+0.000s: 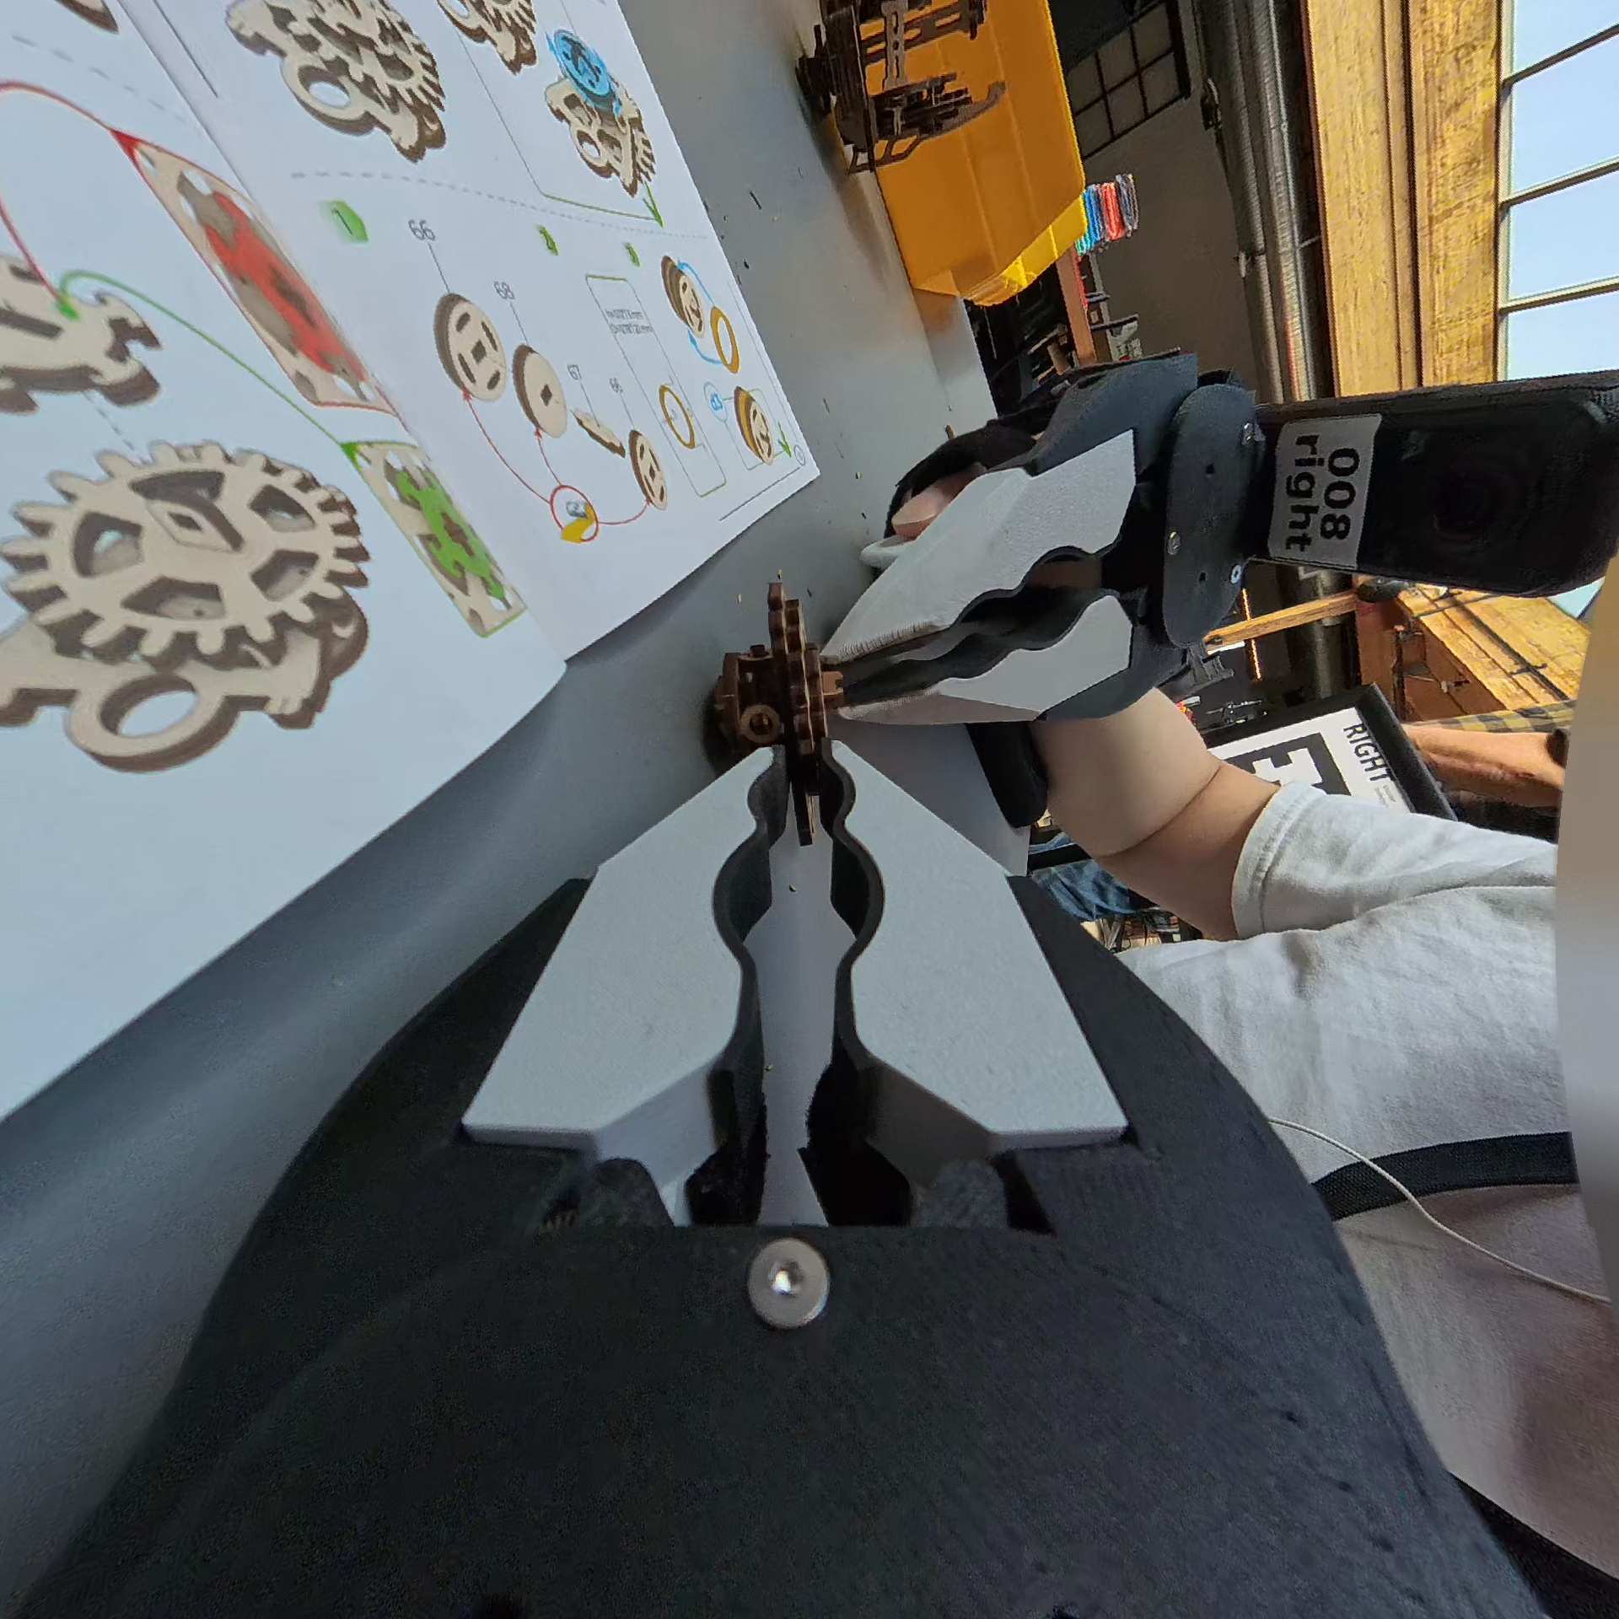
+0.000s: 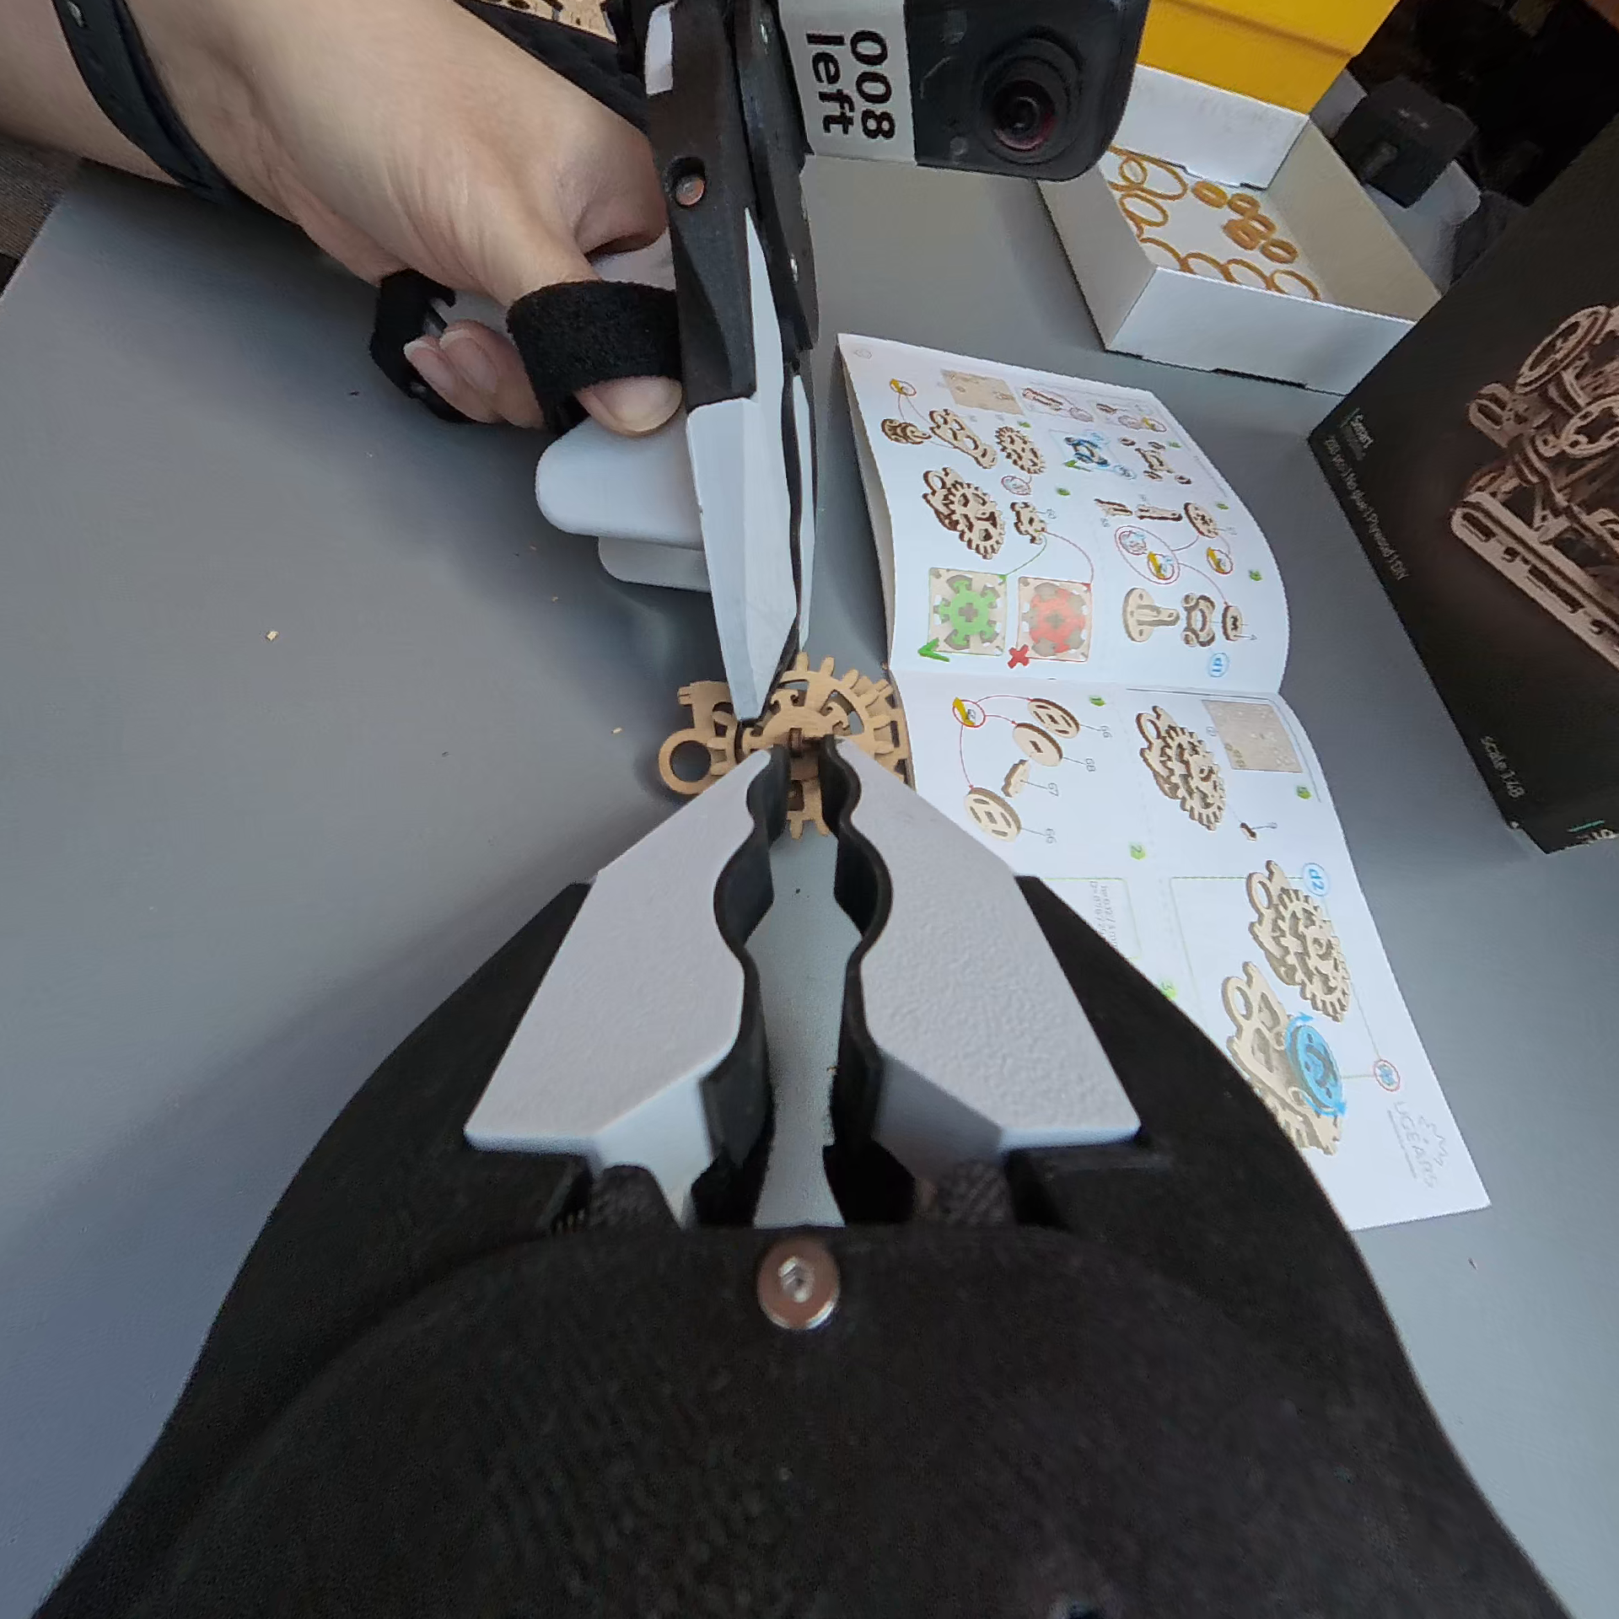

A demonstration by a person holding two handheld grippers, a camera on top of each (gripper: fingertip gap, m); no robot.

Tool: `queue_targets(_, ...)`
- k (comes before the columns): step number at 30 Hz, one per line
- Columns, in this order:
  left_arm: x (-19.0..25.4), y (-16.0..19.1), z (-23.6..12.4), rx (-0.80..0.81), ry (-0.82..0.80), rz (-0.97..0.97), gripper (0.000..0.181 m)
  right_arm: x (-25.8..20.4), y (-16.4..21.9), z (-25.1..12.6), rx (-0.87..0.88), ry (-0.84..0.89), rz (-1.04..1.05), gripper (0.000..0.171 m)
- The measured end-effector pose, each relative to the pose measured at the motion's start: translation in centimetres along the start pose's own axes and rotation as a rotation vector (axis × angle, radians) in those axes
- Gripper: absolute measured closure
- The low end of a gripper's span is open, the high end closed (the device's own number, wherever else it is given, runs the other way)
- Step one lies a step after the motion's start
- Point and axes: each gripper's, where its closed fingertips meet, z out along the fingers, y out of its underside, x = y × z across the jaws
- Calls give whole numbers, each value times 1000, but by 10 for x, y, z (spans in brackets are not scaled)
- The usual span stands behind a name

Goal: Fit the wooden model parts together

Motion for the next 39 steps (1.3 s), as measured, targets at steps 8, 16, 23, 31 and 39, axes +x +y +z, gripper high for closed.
queue_targets(8,0,-1,0,0,13,-16,177,3,1,-1,-8,-34,-57,171)
queue_targets(16,0,-1,0,-1,17,-23,177,0,1,-1,-8,-51,-10,166)
queue_targets(23,0,-1,0,1,17,-24,177,1,1,-1,-2,-49,31,166)
queue_targets(31,0,-1,0,2,17,-25,177,1,1,-1,-1,-44,39,166)
queue_targets(39,0,-1,0,2,16,-24,177,1,1,-1,0,-43,53,165)
